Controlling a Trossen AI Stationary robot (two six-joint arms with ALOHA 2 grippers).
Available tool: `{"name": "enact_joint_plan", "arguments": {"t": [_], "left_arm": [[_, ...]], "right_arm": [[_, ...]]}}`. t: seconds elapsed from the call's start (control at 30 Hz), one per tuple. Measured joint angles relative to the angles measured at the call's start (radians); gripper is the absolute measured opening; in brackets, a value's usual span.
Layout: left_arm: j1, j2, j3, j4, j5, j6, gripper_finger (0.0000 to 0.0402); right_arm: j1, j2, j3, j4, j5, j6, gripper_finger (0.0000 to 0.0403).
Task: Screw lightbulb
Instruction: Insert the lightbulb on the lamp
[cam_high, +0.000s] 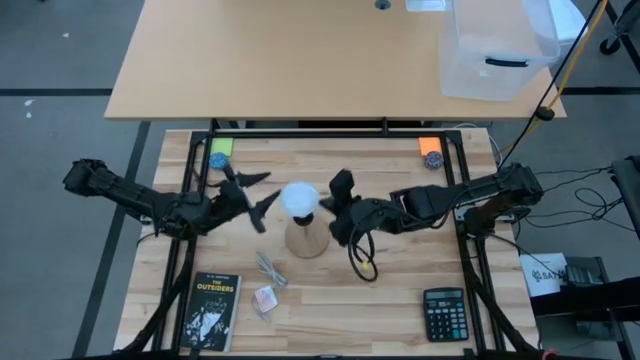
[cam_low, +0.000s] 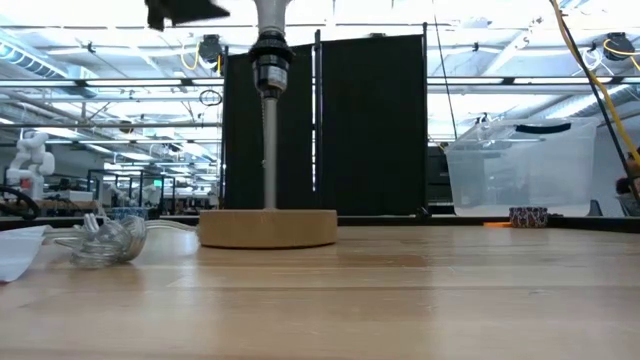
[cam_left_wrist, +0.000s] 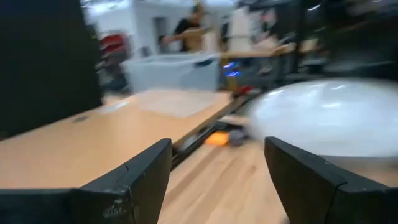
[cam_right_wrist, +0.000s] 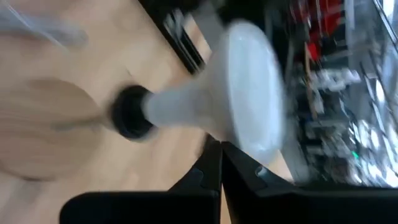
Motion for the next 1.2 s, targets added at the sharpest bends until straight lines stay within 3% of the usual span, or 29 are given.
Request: {"name": "enact_joint_plan", "arguments": {"t": [0.17, 0.53, 0.63, 1.03, 1.2], "left_arm": [[-0.005, -0.004, -0.002, -0.015, -0.039, -0.008, 0.0263], [-0.151, -0.075, -0.001, -0.006, 0.005, 0.085, 0.0263], [-0.171, -0.077, -0.001, 0.009, 0.066, 0.093, 0.0263], [-0.174, -0.077, -0.001, -0.003, 0.101, 0.079, 0.0263], [-0.125, -0.063, 0.0, -0.007, 0.092, 0.056, 0.0263]], "right_arm": [[0.018, 0.001, -0.002, -0.016, 0.018, 0.028, 0.0], [-0.04, 0.001, -0.002, -0.037, 0.04, 0.117, 0.0], [-0.073, 0.001, -0.002, 0.007, 0.04, 0.106, 0.0], [-0.111, 0.0, -0.002, 0.102, -0.048, -0.012, 0.0], [-0.102, 0.0, -0.002, 0.096, -0.059, -0.021, 0.0]]}}
